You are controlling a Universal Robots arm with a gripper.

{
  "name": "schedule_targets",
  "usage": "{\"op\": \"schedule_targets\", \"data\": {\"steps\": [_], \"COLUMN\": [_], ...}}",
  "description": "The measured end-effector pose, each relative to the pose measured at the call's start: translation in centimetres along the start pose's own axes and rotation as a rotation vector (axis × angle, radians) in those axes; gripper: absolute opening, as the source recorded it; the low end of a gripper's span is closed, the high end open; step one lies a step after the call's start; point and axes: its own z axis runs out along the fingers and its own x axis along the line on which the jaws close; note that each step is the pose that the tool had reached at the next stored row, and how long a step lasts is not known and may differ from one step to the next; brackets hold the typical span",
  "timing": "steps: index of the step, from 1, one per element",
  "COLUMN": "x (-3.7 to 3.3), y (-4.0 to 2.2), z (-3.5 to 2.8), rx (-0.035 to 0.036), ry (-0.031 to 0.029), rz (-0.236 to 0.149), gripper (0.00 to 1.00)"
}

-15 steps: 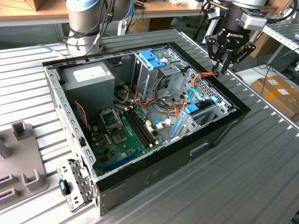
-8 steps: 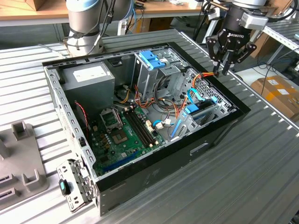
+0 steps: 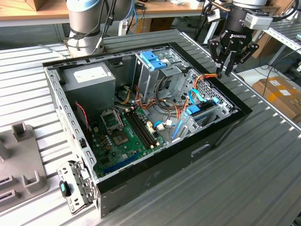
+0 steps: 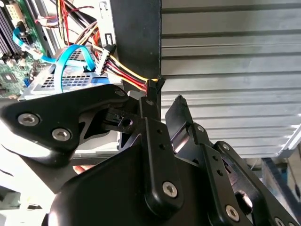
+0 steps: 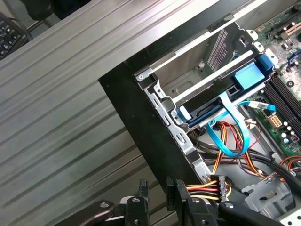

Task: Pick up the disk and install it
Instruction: 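Insert the second disk wire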

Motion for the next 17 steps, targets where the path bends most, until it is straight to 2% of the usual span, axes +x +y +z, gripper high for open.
{"op": "schedule_targets", "data": {"steps": [5,17], "x": [-0.22,-0.42], "y": [0.07,0.12], "z": [0.11,0.17], "rx": [0.002,0.0024], "ry": [0.0047,0.0052], "rz": [-0.023,-0.026], "gripper": [0.36,0.36]}}
